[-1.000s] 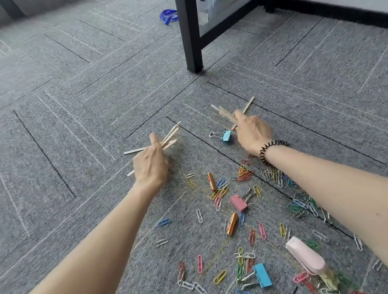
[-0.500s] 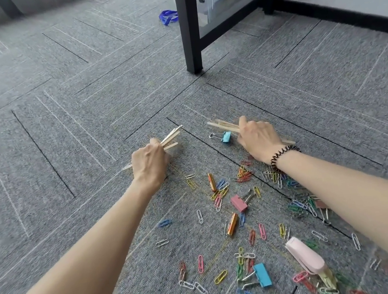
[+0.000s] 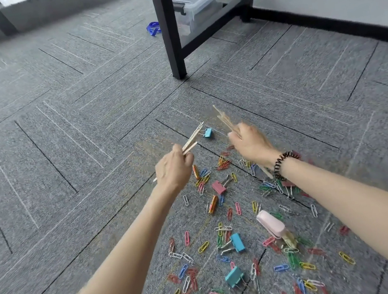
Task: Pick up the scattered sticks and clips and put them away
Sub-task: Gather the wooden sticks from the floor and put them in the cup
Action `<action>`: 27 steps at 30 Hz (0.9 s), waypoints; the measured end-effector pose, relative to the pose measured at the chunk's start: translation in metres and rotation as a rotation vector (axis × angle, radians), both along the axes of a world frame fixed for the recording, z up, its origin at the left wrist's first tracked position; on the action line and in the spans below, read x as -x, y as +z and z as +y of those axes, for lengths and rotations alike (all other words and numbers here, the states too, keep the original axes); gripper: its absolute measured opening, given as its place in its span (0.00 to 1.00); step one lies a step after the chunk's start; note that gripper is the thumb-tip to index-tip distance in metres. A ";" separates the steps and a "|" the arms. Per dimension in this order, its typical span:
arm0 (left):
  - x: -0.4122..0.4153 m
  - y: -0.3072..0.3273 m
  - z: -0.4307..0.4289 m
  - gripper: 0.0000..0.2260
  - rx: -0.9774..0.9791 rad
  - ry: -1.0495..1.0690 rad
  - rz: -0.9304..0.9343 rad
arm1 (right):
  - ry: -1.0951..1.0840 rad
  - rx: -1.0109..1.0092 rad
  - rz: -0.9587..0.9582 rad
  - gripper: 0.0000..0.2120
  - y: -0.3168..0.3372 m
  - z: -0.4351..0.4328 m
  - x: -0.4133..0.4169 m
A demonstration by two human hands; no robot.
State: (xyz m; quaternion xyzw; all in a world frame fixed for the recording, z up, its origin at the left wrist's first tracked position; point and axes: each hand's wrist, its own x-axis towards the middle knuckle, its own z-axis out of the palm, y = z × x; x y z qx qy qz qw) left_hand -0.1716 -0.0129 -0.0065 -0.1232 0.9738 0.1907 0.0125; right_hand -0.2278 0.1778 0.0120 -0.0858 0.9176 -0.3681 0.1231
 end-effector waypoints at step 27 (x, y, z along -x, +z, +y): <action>-0.139 0.507 0.110 0.11 -0.358 -0.182 -0.195 | -0.212 0.083 -0.233 0.22 0.505 0.083 -0.159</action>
